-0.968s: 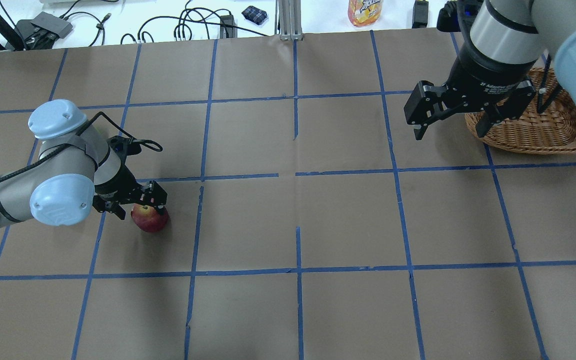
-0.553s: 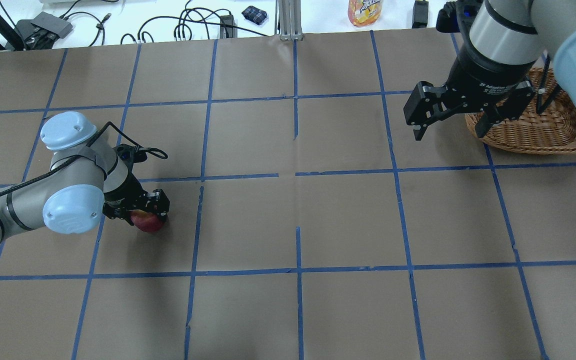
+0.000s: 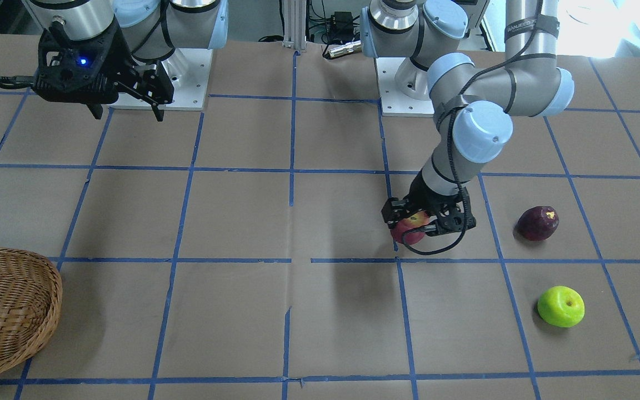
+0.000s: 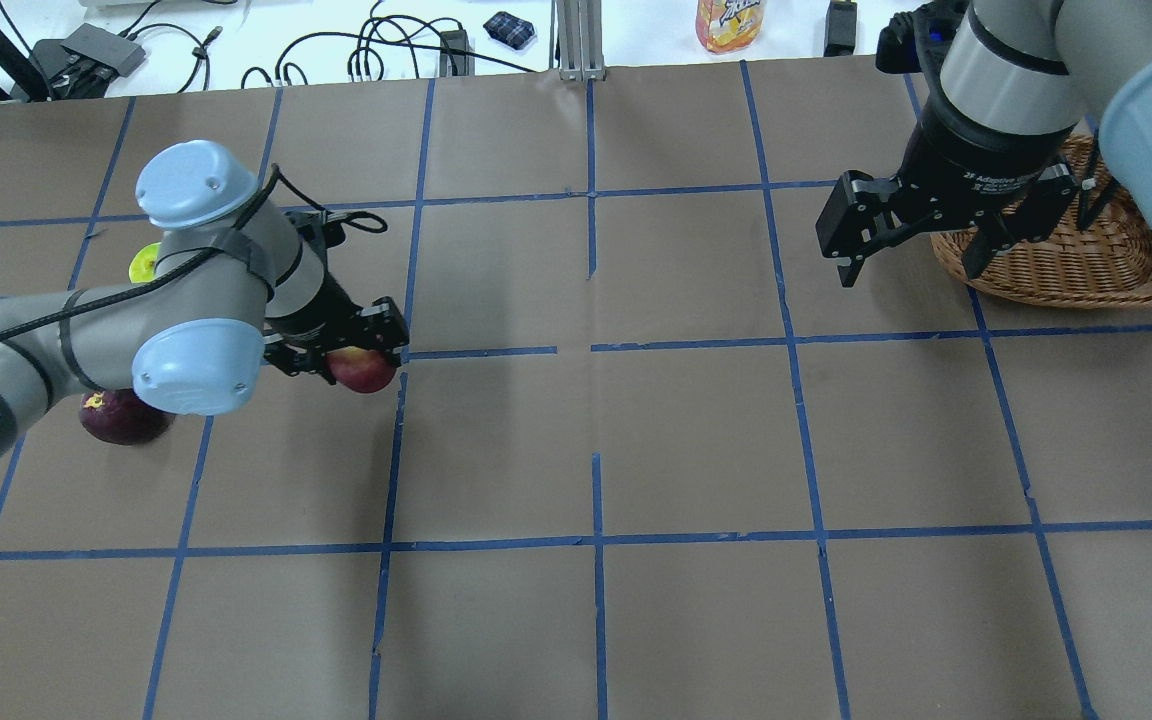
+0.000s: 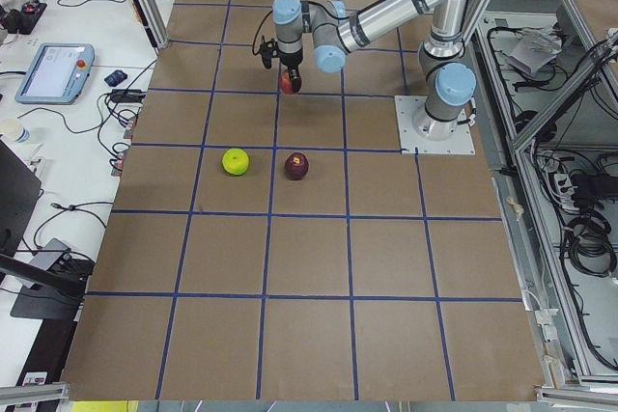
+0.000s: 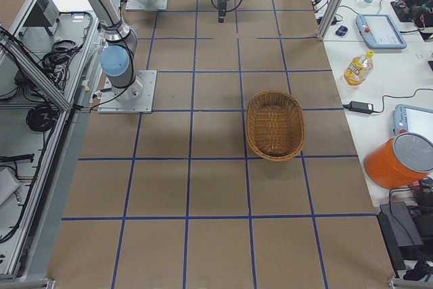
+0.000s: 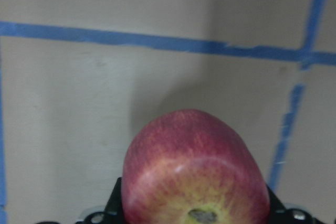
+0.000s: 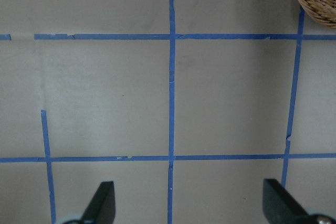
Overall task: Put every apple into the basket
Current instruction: 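Carry the red apple with the left gripper to mid-table and release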
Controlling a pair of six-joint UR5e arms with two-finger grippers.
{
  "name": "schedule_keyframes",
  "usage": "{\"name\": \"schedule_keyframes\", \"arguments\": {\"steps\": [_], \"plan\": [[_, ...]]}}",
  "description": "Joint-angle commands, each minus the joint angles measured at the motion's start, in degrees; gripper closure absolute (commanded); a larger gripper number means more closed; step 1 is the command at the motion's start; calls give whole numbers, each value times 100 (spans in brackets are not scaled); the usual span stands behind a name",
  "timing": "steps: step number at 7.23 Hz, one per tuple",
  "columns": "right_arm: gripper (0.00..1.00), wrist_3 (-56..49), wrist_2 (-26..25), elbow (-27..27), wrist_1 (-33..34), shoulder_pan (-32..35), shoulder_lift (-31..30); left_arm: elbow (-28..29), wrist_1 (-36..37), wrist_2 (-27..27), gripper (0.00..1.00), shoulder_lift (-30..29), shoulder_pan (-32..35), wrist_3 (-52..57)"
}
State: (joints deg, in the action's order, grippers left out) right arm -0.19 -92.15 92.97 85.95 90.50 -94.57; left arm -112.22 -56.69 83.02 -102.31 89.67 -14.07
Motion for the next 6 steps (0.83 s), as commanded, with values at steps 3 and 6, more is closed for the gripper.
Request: {"name": "schedule_keyframes", "arguments": {"steps": [3, 6], "plan": [[0, 1, -39, 10, 36, -14, 26, 1473, 246, -143, 100, -1315, 1700, -1976], [0, 18, -22, 10, 36, -32, 62, 1606, 1253, 47, 1, -2116, 1948, -2004]]}}
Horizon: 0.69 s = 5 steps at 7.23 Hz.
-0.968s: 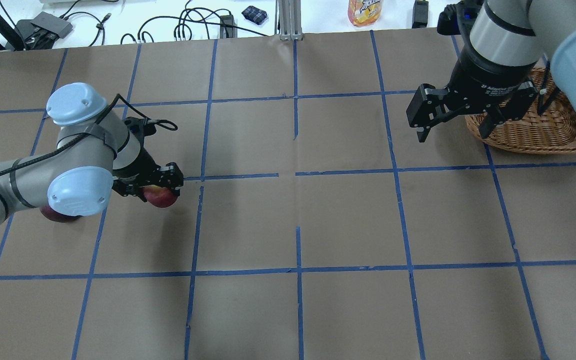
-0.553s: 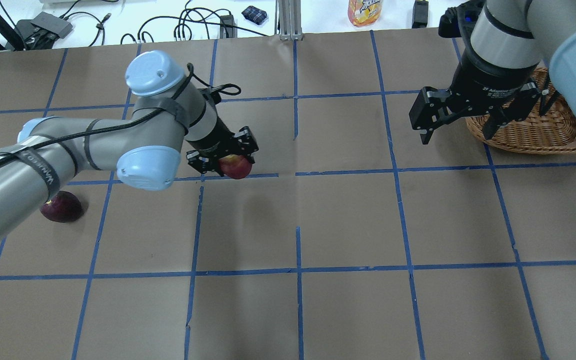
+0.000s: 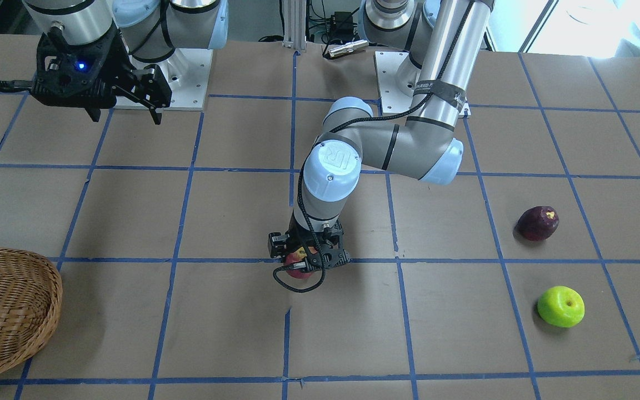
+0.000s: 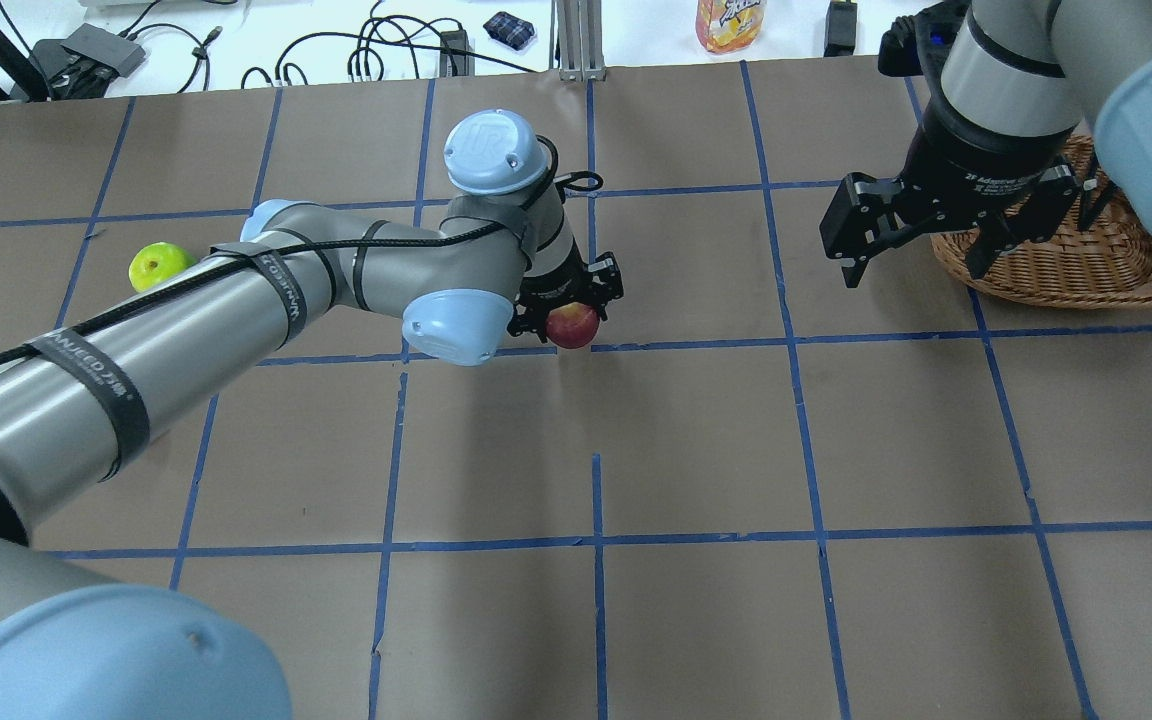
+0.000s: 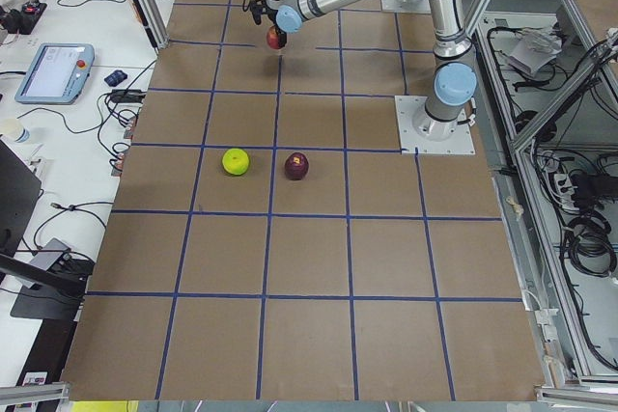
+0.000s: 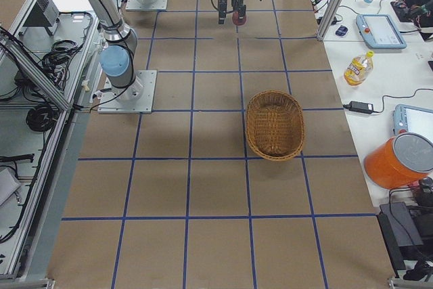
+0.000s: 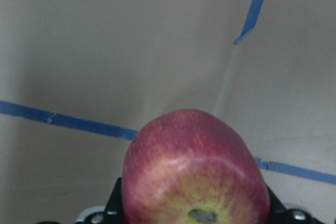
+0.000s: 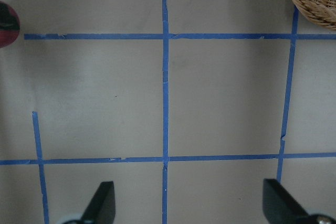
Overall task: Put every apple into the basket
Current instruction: 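Carry the red apple with the left gripper to mid-table and release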
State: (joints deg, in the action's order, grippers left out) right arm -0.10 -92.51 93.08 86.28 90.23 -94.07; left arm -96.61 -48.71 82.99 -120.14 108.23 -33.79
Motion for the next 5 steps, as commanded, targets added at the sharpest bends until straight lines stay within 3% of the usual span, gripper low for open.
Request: {"name": "schedule_keyframes", "arguments": {"steps": [1, 3, 5], "plan": [[0, 62, 74, 0, 20, 4, 73, 63, 929, 68, 0, -369, 111, 108], [0, 36, 127, -9, 456, 4, 606, 177, 838, -159, 0, 41, -185, 179], [0, 88, 127, -26, 1133, 21, 1064, 231, -554, -126, 0, 752, -1255, 1763]]}}
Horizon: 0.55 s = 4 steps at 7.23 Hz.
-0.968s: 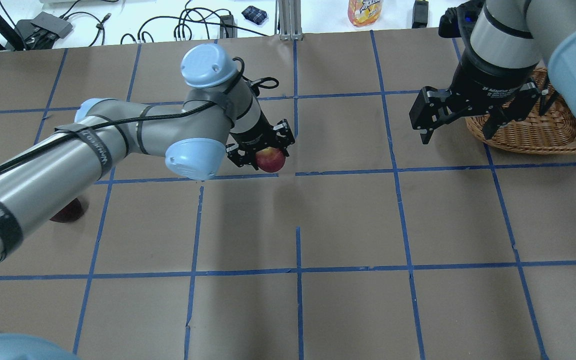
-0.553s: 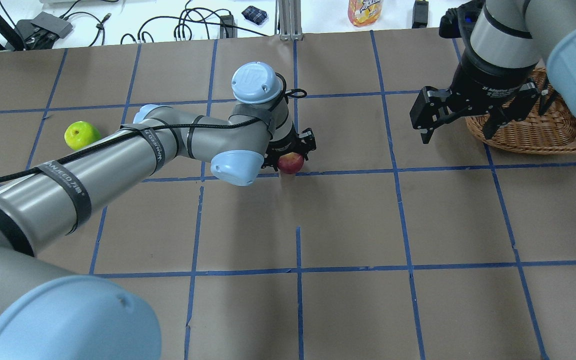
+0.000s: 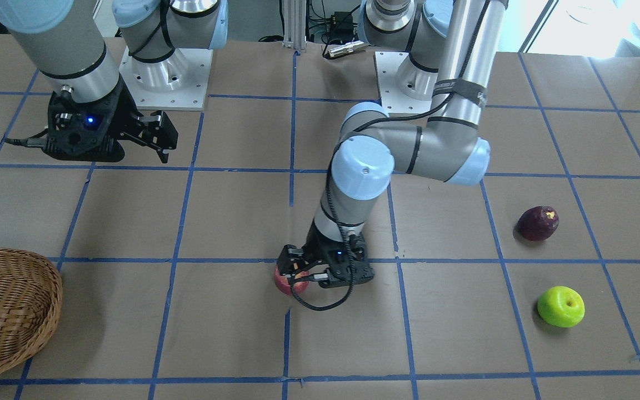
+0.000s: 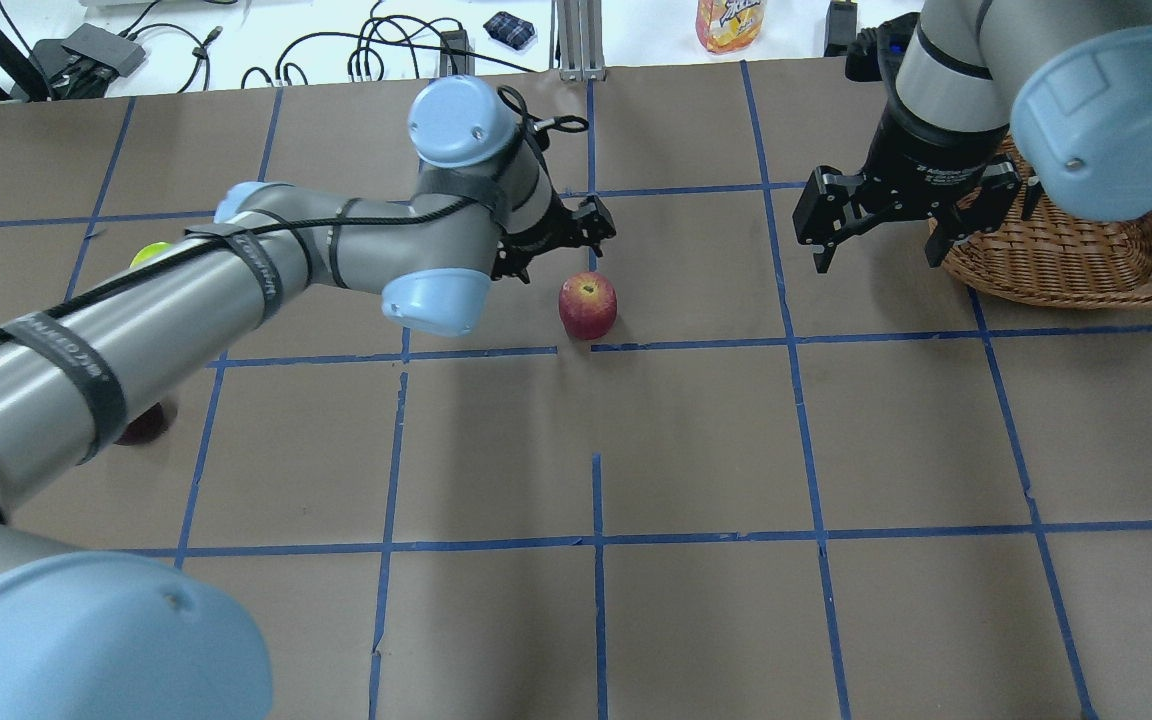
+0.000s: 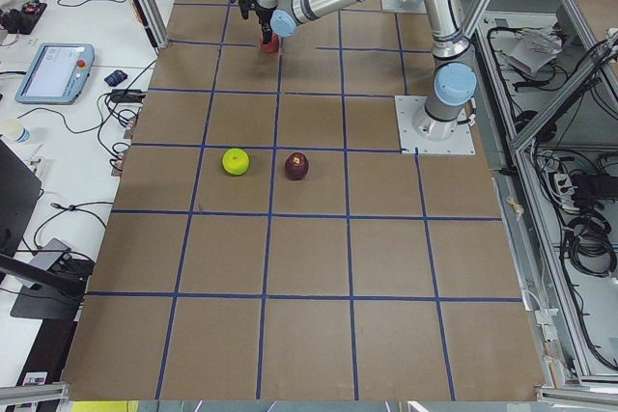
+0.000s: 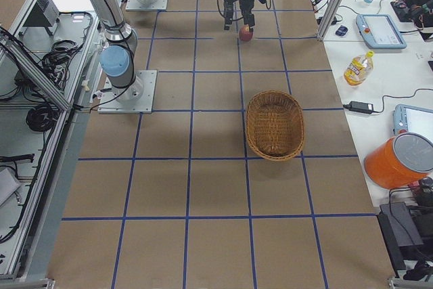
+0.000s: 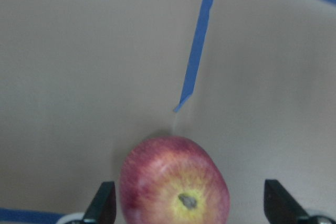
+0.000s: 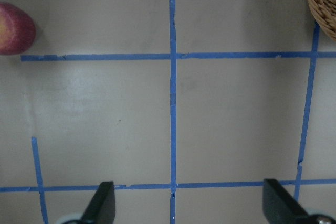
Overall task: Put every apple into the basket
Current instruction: 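Carry the red apple with the left gripper to mid-table and release, then grasp the red apple with the right gripper while left grasps the dark apple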
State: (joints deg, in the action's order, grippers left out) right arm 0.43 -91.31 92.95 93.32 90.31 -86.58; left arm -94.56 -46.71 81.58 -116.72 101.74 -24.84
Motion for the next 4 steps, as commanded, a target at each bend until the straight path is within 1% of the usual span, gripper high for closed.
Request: {"name": "schedule_keyframes", "arguments": {"steps": [1, 2, 3, 4], "plan": [[0, 227, 8, -13, 676, 57, 526, -71, -1083, 33, 0, 683, -1064, 1372], [0, 464, 139, -57, 931, 127, 763, -80, -1678, 660, 0, 973, -1434, 2082], [0, 571, 497, -75, 1316, 240, 1000, -80, -2858, 1258, 0, 1297, -1821, 3063], [0, 720, 605, -110, 1503, 381, 1237, -115, -3366, 1299, 0, 1544, -2512, 3621]]}}
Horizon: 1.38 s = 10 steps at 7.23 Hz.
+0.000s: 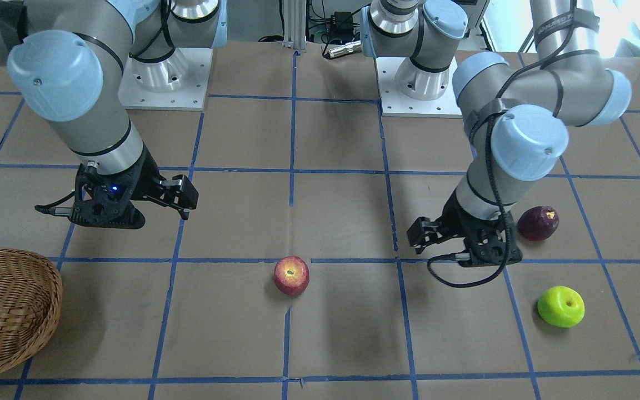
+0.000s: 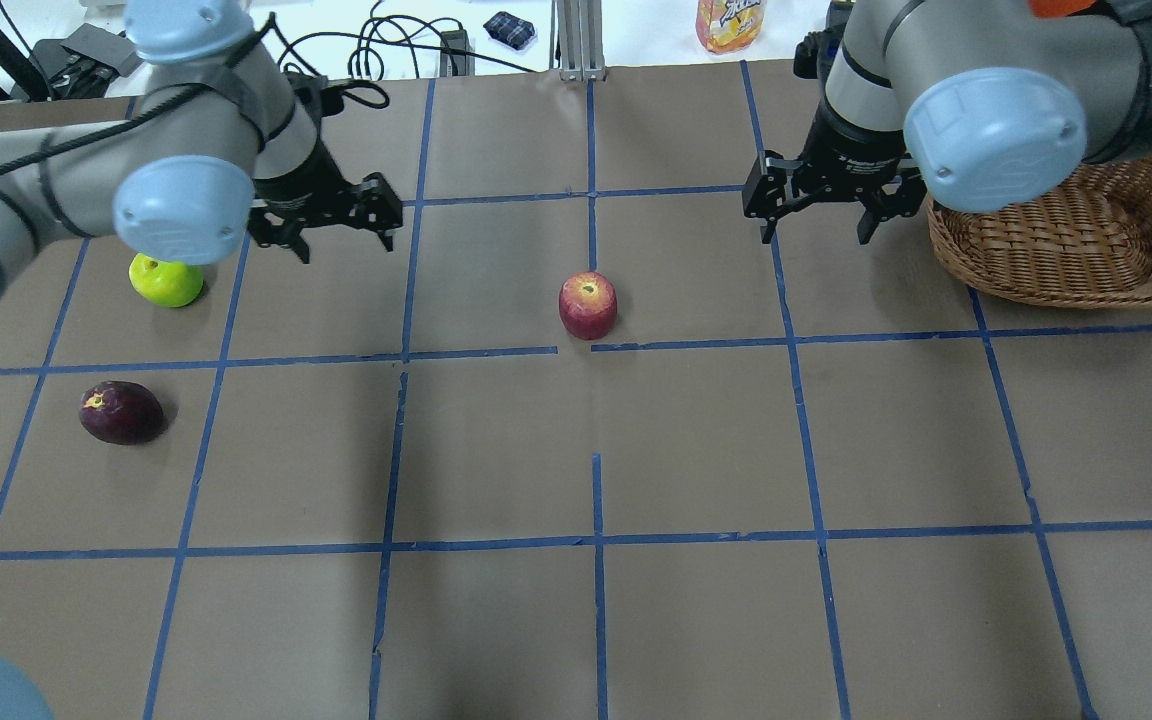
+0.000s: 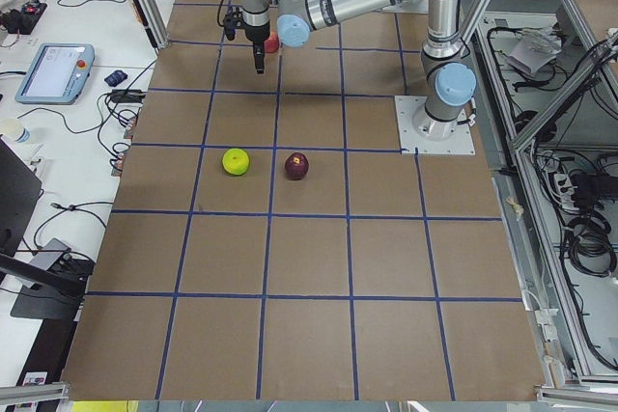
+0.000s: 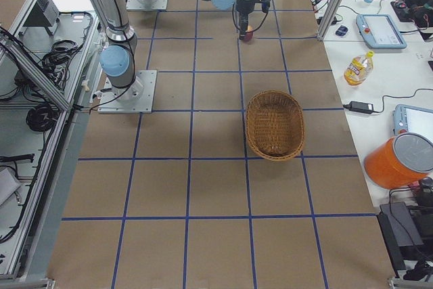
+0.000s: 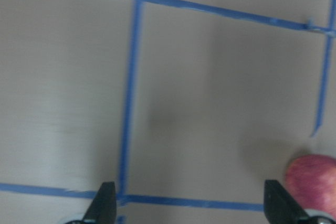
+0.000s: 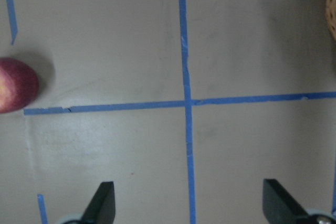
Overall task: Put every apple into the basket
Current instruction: 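Grasp the red apple with the right gripper while left grasps the dark apple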
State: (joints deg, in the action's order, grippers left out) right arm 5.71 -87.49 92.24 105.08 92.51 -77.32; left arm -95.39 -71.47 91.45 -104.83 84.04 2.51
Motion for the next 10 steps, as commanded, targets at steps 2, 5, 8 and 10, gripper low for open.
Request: {"name": "schedule_keyframes", "arguments": {"steps": [2, 5, 8, 10], "plan": [[0, 1041, 241, -30, 565, 695, 621, -914, -599, 277, 0, 420, -1886, 1861], [0, 1626, 250, -48, 1180, 1268, 1095, -1430, 714, 277, 0, 261, -2849, 2893], [0, 1872, 417, -511, 1356, 1479, 1656, -1842, 1542, 181, 0, -149, -2885, 3291], [0, 2083, 408, -820, 1435, 1594, 2141, -1843, 1663, 224, 0, -257, -2885, 3335]]}}
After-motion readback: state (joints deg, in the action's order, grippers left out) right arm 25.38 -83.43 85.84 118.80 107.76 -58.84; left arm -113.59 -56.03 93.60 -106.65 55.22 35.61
